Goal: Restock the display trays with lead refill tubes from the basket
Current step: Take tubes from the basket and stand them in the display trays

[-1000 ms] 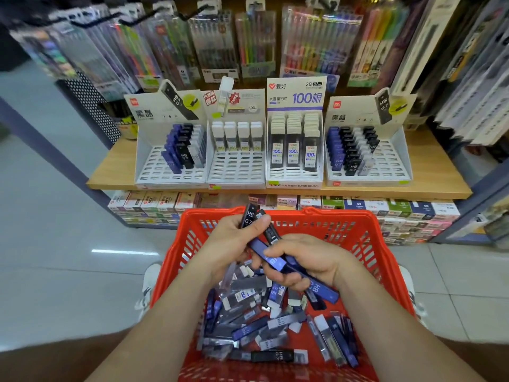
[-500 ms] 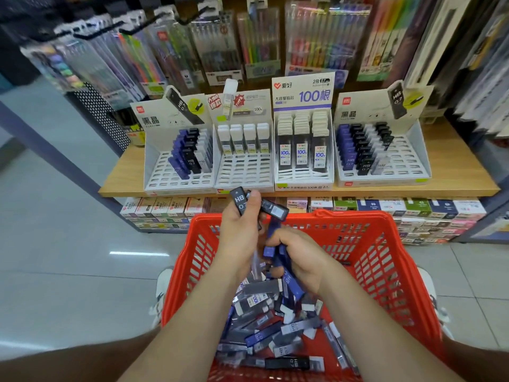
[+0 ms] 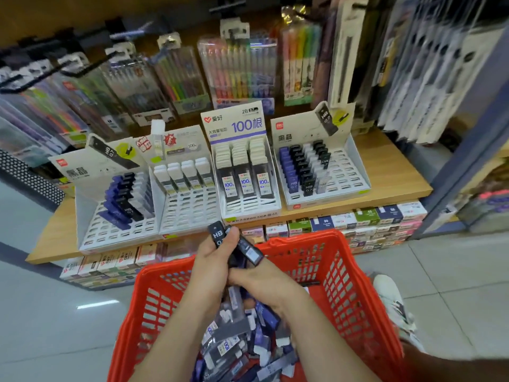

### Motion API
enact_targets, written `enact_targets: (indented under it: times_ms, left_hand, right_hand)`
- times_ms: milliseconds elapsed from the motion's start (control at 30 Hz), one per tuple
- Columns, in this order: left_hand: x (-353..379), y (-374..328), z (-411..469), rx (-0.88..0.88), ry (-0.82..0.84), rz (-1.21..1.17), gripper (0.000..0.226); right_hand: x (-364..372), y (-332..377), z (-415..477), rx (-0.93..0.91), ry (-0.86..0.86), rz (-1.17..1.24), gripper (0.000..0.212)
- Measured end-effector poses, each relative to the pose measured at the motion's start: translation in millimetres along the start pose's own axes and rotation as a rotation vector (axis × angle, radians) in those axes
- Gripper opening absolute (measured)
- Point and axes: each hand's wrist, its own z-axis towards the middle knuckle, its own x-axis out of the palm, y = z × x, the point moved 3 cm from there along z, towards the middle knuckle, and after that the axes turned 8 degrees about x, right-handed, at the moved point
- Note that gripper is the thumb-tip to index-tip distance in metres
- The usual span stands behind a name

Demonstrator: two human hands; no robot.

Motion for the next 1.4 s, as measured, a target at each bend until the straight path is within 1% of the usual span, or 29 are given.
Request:
enact_targets:
  times_ms: [67, 133, 167, 233, 300, 367, 433, 533, 567, 633, 700, 767, 800, 867, 900, 967, 1033, 1133, 1200, 1233, 1300, 1400]
  left_hand:
    - [7.6, -2.2, 3.1, -0.047, 0.003, -0.036, 0.033]
    - [13.7, -10.3, 9.3, -0.069, 0.003, -0.095, 0.034]
    - [15.4, -15.9, 13.8, -0.051, -0.015, -0.135, 0.033]
    - [14.4, -28.8, 24.7, 0.022, -0.052, -0.172, 0.029]
    - [15.8, -40.1, 31.2, 0.077, -0.023, -0.11, 0.028]
    - [21.0, -47.0, 32.1, 0.093, 0.002, -0.004, 0.028]
    - [29.7, -51.1, 31.1, 0.115, 0.051, 0.128, 0.027]
    - [46.3, -55.1, 29.1, 0.189, 0.173, 0.273, 0.033]
    - [51.5, -56.8, 28.5, 0.209, 0.181, 0.311, 0.033]
    - [61.0, -59.3, 28.5, 0.212, 0.185, 0.357, 0.033]
    - [70.4, -60.8, 31.3, 0.199, 0.179, 0.313, 0.03]
    - [79.0, -63.7, 37.6, 0.158, 0.156, 0.163, 0.034]
    - [83.4, -64.5, 40.8, 0.125, 0.142, 0.078, 0.035]
    - [96.3, -65.0, 45.0, 0.035, 0.165, -0.065, 0.037]
    - [103.7, -64.4, 45.9, 0.007, 0.191, -0.106, 0.039]
    - [118.1, -61.7, 47.6, 0.014, 0.226, -0.112, 0.039]
    - [130.7, -57.5, 50.2, 0.05, 0.27, -0.058, 0.037]
    - [146.3, -56.1, 48.9, 0.049, 0.337, -0.033, 0.031]
    - [150.0, -61.5, 50.0, 0.046, 0.334, -0.038, 0.023]
    - [149.1, -65.5, 52.6, 0.073, 0.317, -0.004, 0.017]
    - [144.2, -73.5, 62.4, 0.185, 0.303, 0.192, 0.012]
    - [145.2, -84.3, 71.5, 0.281, 0.361, 0.507, 0.013]
  right_hand:
    - [-11.0, 0.3, 3.0, -0.009, -0.022, -0.055, 0.018]
    - [-20.0, -0.7, 6.7, 0.013, -0.006, -0.007, 0.01]
    - [-24.6, -1.9, 9.4, 0.029, 0.006, 0.085, 0.006]
    - [-35.5, -2.9, 13.1, 0.059, 0.038, 0.347, 0.012]
    - [-46.1, -0.5, 16.5, 0.043, 0.093, 0.595, 0.021]
    - [-55.7, 9.8, 14.7, -0.018, 0.13, 0.714, 0.024]
    - [-62.4, 25.5, 8.3, -0.103, 0.096, 0.658, 0.032]
    - [-70.1, 46.6, -3.8, -0.182, -0.036, 0.409, 0.037]
    - [-73.3, 51.1, -6.0, -0.207, -0.078, 0.339, 0.034]
    - [-80.0, 56.7, -10.6, -0.256, -0.142, 0.268, 0.021]
    - [-85.5, 56.8, -14.4, -0.287, -0.174, 0.3, 0.011]
    - [-89.9, 54.6, -16.5, -0.298, -0.208, 0.382, 0.015]
    - [-91.8, 54.0, -17.1, -0.299, -0.229, 0.415, 0.014]
    - [-94.3, 55.8, -17.5, -0.313, -0.25, 0.459, 0.002]
    - [-95.8, 57.1, -17.5, -0.324, -0.257, 0.469, 0.005]
    - [-99.0, 61.1, -18.8, -0.357, -0.273, 0.435, 0.006]
    - [-104.4, 61.4, -20.6, -0.375, -0.32, 0.427, 0.014]
    - [-114.4, 59.2, -22.8, -0.359, -0.393, 0.558, 0.018]
    - [-121.7, 57.3, -24.9, -0.321, -0.436, 0.632, 0.015]
    - [-126.0, 56.1, -26.2, -0.304, -0.461, 0.646, 0.017]
    - [-136.7, 53.5, -29.5, -0.289, -0.526, 0.657, 0.021]
    - [-149.2, 51.8, -34.9, -0.274, -0.618, 0.682, 0.027]
